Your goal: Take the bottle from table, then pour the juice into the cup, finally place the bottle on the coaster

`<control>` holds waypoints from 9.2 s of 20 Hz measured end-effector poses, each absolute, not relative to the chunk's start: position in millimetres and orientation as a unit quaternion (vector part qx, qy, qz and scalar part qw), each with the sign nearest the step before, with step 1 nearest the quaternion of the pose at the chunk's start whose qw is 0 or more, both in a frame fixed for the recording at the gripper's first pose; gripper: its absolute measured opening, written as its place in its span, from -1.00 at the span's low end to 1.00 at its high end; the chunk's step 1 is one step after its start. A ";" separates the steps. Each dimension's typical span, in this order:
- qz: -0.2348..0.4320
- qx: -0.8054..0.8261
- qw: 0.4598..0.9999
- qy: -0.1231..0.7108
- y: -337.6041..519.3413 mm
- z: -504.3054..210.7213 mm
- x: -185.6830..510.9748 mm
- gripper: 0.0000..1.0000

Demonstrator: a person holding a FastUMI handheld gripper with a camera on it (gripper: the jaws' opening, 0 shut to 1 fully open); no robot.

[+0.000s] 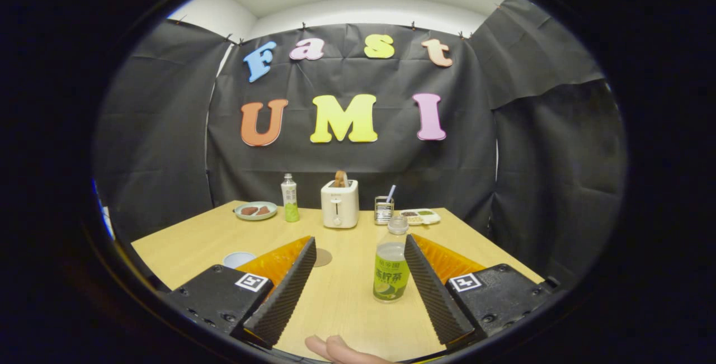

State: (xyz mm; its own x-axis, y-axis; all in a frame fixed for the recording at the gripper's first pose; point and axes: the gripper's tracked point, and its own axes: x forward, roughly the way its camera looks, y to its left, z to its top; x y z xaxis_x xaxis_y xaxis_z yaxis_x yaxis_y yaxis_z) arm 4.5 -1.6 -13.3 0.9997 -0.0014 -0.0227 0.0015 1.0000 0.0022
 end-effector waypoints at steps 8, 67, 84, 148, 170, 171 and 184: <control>-0.025 0.005 0.999 0.020 -21.1 -31.6 27.9 1.00; -0.082 -0.215 0.973 0.033 11.4 -16.8 58.0 0.63; -0.129 -0.554 0.822 0.018 58.5 -18.7 103.3 0.63; -0.178 -0.921 0.346 -0.040 149.0 33.3 89.6 0.62; -0.148 -0.841 0.519 0.026 106.3 -17.9 103.2 0.63; -0.141 -0.828 0.542 0.029 102.7 -24.1 103.4 0.63; -0.144 -0.484 0.863 0.028 52.9 -39.5 80.3 0.63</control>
State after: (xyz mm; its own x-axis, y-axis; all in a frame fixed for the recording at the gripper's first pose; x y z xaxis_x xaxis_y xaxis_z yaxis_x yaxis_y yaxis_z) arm 80.3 52.9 -39.5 0.9571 -0.2753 0.0899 0.2205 0.4912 -0.8427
